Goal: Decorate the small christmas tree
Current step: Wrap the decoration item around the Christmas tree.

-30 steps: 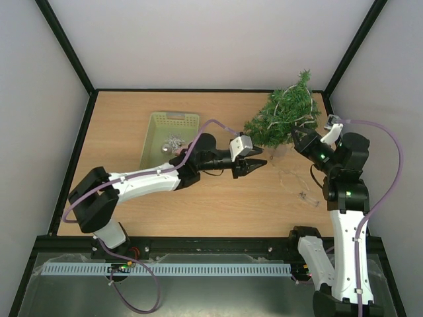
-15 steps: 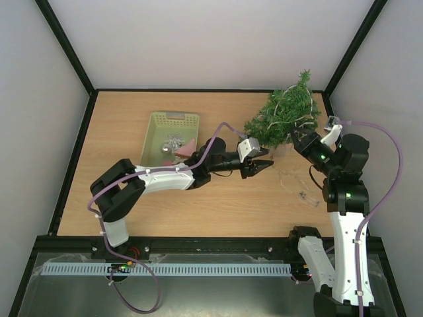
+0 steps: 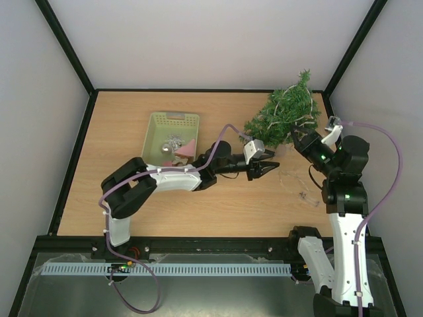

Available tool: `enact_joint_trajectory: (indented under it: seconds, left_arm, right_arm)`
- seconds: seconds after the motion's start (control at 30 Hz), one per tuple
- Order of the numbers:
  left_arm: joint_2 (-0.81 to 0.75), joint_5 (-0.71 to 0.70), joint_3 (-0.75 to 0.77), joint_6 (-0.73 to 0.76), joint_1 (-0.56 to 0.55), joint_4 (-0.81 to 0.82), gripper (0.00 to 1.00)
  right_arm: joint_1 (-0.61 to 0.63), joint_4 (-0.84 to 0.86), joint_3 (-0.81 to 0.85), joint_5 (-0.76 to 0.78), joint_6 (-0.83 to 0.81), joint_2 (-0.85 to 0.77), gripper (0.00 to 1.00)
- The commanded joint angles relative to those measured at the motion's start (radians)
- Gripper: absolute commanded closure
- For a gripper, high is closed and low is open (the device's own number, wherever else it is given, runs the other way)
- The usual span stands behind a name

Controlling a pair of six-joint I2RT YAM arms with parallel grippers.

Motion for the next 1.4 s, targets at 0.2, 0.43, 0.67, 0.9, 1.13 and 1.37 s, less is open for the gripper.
enact_joint_trajectory:
  seconds: [0.2, 0.43, 0.67, 0.9, 1.13, 1.37]
  left_arm:
    - [-0.004, -0.035, 0.022, 0.026, -0.003, 0.053, 0.98]
    - [-0.202, -0.090, -0.149, -0.027, 0.061, 0.000, 0.98]
    - [-0.301, -0.056, -0.168, -0.127, 0.174, -0.087, 0.98]
    - [-0.331, 0.010, -0.136, -0.247, 0.274, -0.168, 0.98]
    - [-0.370, 0.026, -0.164, -0.303, 0.330, -0.182, 0.98]
    - [-0.369, 0.068, -0.165, -0.378, 0.396, -0.178, 0.98]
  right_arm:
    - [0.006, 0.040, -0.010, -0.018, -0.005, -0.002, 0.98]
    - [0.010, -0.050, -0.016, 0.032, -0.115, 0.034, 0.93]
    - [0.012, -0.190, 0.105, 0.074, -0.313, 0.113, 0.67]
    - [0.038, -0.224, 0.099, 0.095, -0.358, 0.075, 0.61]
    - [0.079, -0.233, 0.165, 0.106, -0.371, 0.090, 0.58]
    - [0.205, -0.173, 0.151, 0.141, -0.376, 0.103, 0.56]
